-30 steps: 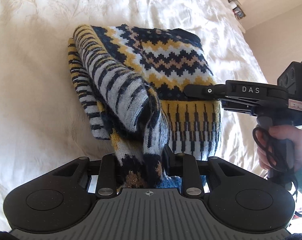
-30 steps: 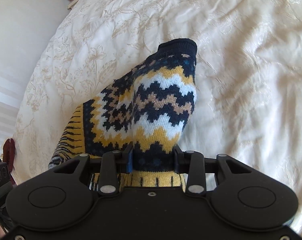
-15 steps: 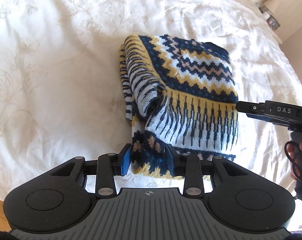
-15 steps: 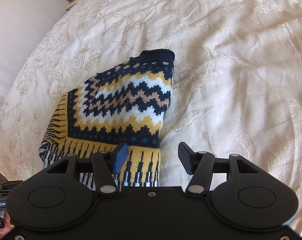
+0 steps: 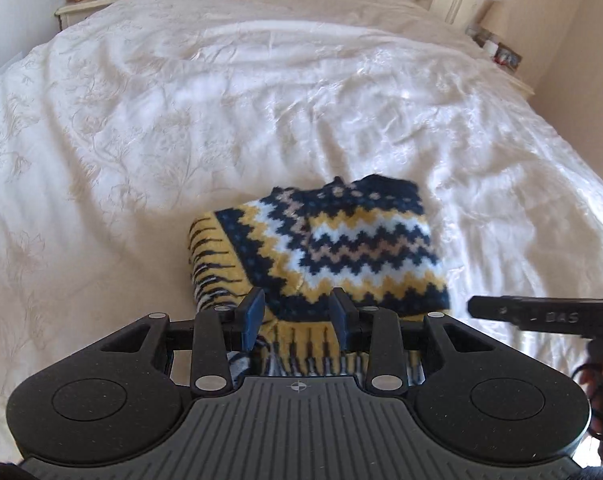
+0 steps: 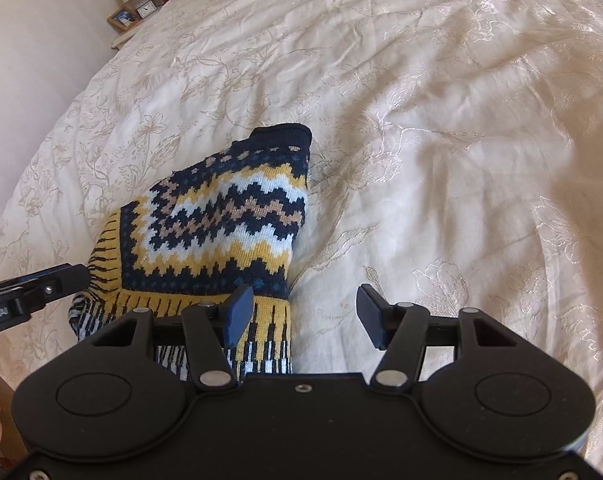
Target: Fold small clothes
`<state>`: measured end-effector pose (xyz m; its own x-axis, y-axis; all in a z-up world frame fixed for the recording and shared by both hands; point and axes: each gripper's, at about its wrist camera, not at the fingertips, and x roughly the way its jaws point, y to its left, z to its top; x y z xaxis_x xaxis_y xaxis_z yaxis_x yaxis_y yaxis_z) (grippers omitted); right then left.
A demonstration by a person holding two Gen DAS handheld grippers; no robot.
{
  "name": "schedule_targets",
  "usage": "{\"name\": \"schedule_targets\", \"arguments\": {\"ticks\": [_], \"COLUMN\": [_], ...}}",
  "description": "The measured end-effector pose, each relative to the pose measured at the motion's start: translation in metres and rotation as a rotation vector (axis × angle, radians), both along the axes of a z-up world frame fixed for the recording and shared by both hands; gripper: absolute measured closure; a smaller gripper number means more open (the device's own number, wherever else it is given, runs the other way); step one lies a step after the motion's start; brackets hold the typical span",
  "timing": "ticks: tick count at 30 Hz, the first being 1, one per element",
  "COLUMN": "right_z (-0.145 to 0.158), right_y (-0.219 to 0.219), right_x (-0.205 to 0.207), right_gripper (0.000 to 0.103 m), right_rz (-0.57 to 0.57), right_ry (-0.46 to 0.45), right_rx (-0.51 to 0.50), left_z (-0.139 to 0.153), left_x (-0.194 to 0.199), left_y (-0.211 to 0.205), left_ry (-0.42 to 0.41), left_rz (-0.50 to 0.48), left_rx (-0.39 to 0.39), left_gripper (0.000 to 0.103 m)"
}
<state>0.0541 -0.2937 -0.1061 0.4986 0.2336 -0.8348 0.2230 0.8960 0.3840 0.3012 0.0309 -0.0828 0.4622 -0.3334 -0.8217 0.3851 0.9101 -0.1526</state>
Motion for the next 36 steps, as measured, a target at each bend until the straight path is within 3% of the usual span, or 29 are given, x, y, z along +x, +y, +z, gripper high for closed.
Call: {"name": "schedule_targets", "arguments": {"ticks": [5,11,16,20,23,28,33,36], "right_z": [0.002,-0.009,-0.041,-0.056,-0.047,-0.023,-0.047,-0.057], "right_y": [-0.001,0.013,0.025,0.023,0.022,0.018,0.019,0.024], "right_x": [0.016,0.051,0.083,0.095,0.092,0.080,0.111,0.122], "right_gripper": [0.037,0.036,0.035,0.030,0.030,0.027,0.027,0.026], "right_rz": [-0.023,0.015,0.034,0.009,0.013,-0.029,-0.046,-0.003], "right_ry": [-0.015,-0.003,0.099,0.149,0.126,0.002,0.132,0.155], "right_rx": [-0.020,-0.057,-0.119,-0.111,-0.113,-0.089,-0.098,-0.138], "left_z": [-0.036,-0.038,-0.041,-0.043,-0.043,-0.044,-0.044,-0.045], "left_x": [0.014,0.011,0.014,0.017,0.018,0.015,0.016,0.018], "left_y": [0.023,0.024,0.023,0.022,0.022,0.020,0.020,0.021], "left_ry": [0.128,0.118,0.131,0.139,0.144,0.135,0.137,0.143], "left_rz": [0.052,0.014,0.011,0.008,0.009,0.010,0.005,0.007], "left_rx": [0.078,0.092,0.093,0.091,0.092,0.094,0.097,0.093], "left_gripper": [0.068,0.068,0.067,0.066,0.066,0.066,0.065,0.064]}}
